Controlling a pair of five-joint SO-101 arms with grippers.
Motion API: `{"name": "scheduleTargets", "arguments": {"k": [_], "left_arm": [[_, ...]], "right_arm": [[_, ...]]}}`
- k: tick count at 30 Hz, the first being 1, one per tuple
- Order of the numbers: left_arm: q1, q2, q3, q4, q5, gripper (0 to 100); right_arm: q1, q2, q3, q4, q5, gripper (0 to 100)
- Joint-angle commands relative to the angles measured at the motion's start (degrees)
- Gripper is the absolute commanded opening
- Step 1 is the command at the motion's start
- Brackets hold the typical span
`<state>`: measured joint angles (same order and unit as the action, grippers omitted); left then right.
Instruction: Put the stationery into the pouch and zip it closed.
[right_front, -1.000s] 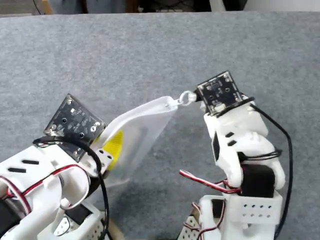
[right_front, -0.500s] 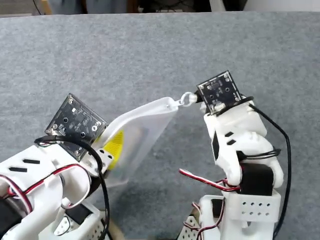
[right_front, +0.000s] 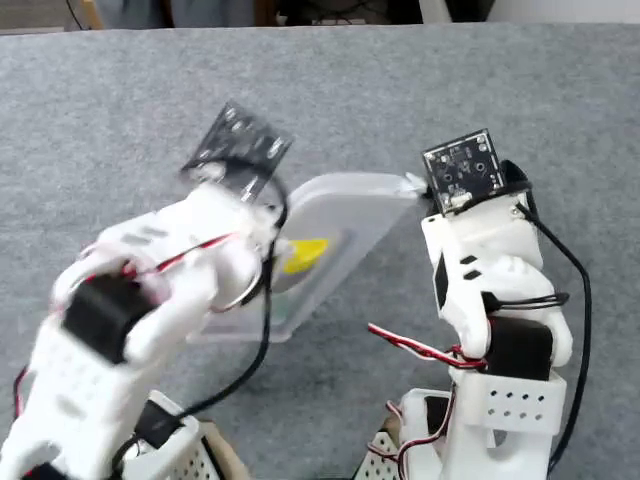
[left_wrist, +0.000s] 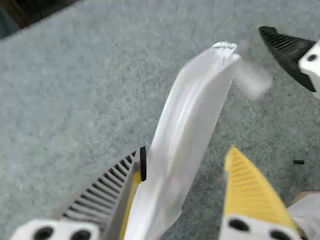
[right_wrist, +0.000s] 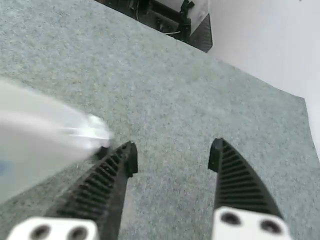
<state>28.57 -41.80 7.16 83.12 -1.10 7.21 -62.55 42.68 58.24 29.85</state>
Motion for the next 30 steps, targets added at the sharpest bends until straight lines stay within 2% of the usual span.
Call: {"name": "scheduleTargets", "arguments": {"k": [1, 7, 11, 17, 25, 30], "left_arm": [[-2.5, 4.2, -2.6, -1.8, 3.4, 34], [-13.3, 11.6, -10.9, -1.7, 3.1, 34], [-20.9, 14.2, -12.1, -1.3, 3.0, 34], [-23.6, 14.4, -4.9, 2.8, 3.0, 34], [-28.4, 14.3, -2.8, 9.4, 3.0, 34], [-28.5, 14.3, -2.8, 10.9, 2.6, 18]], "right_arm": [[-0.5, -0.3, -0.3, -0.9, -0.6, 25.0], [-1.5, -0.3, -1.3, -0.9, -0.6, 25.0], [-1.6, -0.2, -1.8, -0.4, -0.7, 25.0], [-1.6, -0.2, -1.9, 2.5, -6.7, 25.0], [-1.1, -0.6, -2.2, 9.8, -8.3, 24.8], [-1.1, -0.7, -5.1, 16.4, -8.3, 24.7]]}}
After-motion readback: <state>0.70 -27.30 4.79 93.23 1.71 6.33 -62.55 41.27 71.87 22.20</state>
